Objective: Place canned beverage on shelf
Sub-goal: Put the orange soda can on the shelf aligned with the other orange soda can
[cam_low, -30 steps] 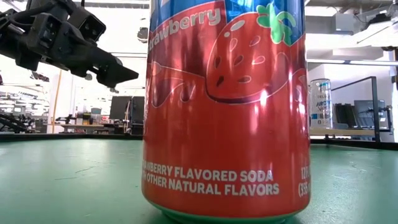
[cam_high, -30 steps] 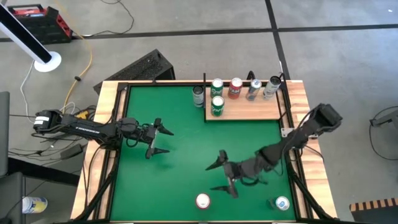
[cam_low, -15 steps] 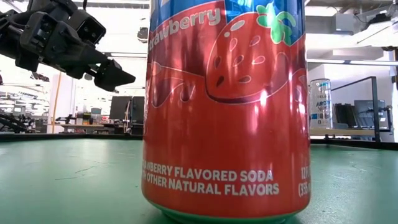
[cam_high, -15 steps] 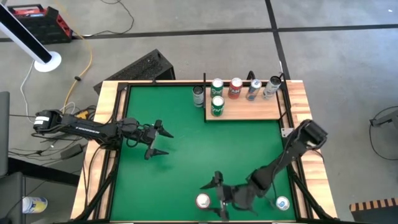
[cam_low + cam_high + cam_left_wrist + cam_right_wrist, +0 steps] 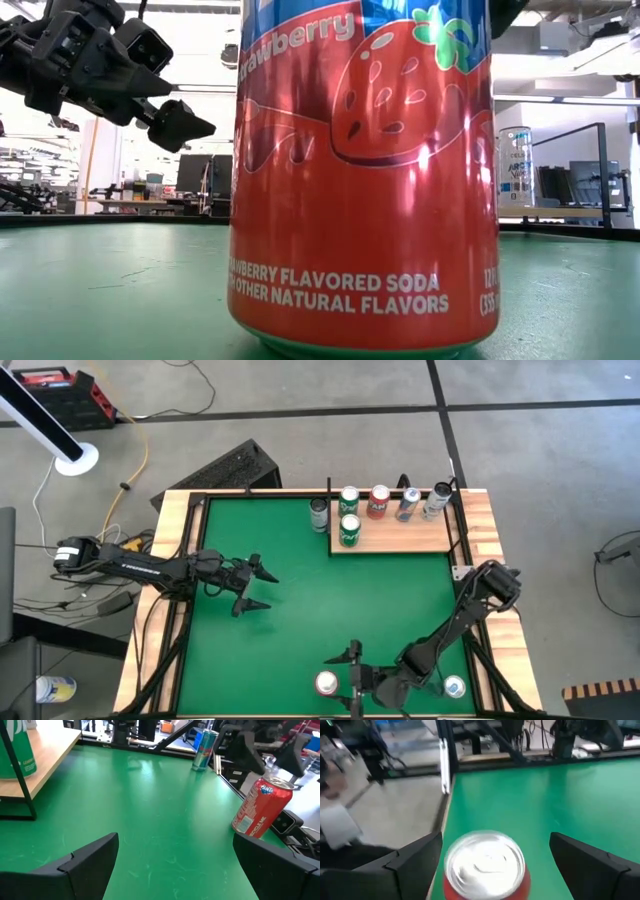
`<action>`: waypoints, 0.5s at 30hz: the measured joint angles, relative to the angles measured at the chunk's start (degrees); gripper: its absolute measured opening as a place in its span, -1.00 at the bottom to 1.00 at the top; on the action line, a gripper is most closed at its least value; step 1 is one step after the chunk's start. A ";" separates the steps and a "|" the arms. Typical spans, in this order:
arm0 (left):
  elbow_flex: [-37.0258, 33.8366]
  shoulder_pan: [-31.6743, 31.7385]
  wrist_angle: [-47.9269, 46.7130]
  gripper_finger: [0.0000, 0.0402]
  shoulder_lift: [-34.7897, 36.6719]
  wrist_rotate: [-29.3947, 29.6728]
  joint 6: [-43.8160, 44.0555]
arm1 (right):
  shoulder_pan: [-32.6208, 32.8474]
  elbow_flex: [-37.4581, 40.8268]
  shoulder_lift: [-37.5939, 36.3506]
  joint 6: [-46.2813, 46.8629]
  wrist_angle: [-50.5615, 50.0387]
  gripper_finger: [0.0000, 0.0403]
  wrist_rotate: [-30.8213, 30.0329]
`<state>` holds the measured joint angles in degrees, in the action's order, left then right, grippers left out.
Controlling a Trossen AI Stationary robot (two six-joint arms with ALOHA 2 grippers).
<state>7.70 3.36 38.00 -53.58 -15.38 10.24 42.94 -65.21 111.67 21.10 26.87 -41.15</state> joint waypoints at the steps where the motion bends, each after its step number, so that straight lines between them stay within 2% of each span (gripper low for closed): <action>1: 0.00 0.00 0.00 0.88 0.00 0.02 0.02 | 0.01 0.03 0.19 -0.09 -0.45 0.95 -0.06; 15: 0.00 0.02 0.00 0.88 0.00 0.02 0.57 | 0.07 0.07 0.23 1.84 -3.20 0.95 0.68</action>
<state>7.70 3.38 38.00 -53.58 -15.35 10.81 43.00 -65.14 111.90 22.94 23.68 -40.47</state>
